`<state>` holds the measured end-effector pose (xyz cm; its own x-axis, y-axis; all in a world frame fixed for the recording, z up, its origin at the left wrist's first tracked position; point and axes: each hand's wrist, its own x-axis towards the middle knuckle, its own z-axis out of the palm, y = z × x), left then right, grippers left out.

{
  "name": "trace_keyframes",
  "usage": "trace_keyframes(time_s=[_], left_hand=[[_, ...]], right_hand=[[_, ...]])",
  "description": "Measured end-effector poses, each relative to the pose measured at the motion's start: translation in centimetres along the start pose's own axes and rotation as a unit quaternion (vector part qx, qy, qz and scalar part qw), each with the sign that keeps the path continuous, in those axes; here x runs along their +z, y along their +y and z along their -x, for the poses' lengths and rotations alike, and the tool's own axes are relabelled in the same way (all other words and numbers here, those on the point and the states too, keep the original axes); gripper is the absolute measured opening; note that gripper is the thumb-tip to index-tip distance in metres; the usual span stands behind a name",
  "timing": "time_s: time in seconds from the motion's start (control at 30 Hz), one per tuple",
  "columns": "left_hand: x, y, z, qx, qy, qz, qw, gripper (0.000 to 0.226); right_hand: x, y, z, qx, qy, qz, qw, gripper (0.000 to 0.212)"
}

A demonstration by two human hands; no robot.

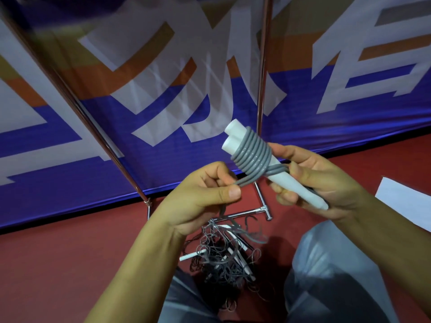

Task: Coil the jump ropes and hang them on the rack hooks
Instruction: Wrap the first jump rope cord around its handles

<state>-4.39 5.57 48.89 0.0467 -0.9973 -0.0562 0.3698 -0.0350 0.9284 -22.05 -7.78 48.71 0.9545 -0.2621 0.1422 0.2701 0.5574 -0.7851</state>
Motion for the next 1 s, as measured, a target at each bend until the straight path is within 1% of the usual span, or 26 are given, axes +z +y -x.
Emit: trace_keyframes(time_s=[0.07,0.13,0.17,0.23,0.3,0.33,0.43,0.57,0.67,0.73,0.83,0.93,1.0], left_hand=[[0.0,-0.2,0.0,-0.005,-0.027,0.026,0.999,0.026],[0.0,-0.5,0.0,0.003,-0.023,-0.004,1.0,0.026],[0.1,-0.6,0.1,0.011,-0.014,-0.037,0.999,0.027],[0.2,-0.8,0.1,0.028,0.005,-0.122,0.992,0.032],[0.7,-0.7,0.1,0.038,0.005,-0.184,0.982,0.038],[0.9,-0.6,0.1,0.043,0.006,-0.204,0.978,0.036],[1.4,0.3,0.0,0.059,0.012,-0.236,0.97,0.018],[1.4,0.8,-0.4,0.06,0.019,-0.278,0.959,0.015],[1.5,1.0,-0.6,0.069,0.016,-0.332,0.941,0.008],[1.3,0.9,-0.8,0.08,0.029,-0.361,0.929,0.015],[1.1,0.8,-1.1,0.077,0.062,-0.377,0.921,0.02],[1.1,0.9,-1.2,0.1,0.054,-0.396,0.911,0.034],[1.2,1.0,-1.4,0.104,0.052,-0.412,0.904,0.037]], right_hand=[[-0.3,0.0,-0.1,0.0,-0.054,-0.044,0.998,0.036],[-0.6,-0.2,-0.1,0.015,-0.119,-0.091,0.989,0.037],[-0.7,-0.3,0.0,0.023,-0.126,-0.075,0.989,0.038],[-1.0,-0.5,0.4,0.031,-0.125,-0.004,0.992,0.037],[-1.4,-0.6,0.6,0.034,-0.146,0.014,0.989,0.037],[-1.5,-0.7,0.7,0.038,-0.16,0.006,0.986,0.037],[-1.8,-0.9,0.6,0.054,-0.195,-0.031,0.979,0.037],[-2.0,-0.8,0.9,0.076,-0.217,-0.031,0.973,0.036],[-1.8,-1.0,1.0,0.105,-0.23,0.004,0.967,0.035],[-1.8,-1.3,1.0,0.127,-0.237,0.026,0.963,0.035],[-1.7,-1.7,1.0,0.158,-0.232,0.057,0.958,0.034],[-1.5,-1.9,1.1,0.198,-0.227,0.079,0.95,0.033],[-1.4,-2.0,1.1,0.234,-0.227,0.101,0.94,0.034]])
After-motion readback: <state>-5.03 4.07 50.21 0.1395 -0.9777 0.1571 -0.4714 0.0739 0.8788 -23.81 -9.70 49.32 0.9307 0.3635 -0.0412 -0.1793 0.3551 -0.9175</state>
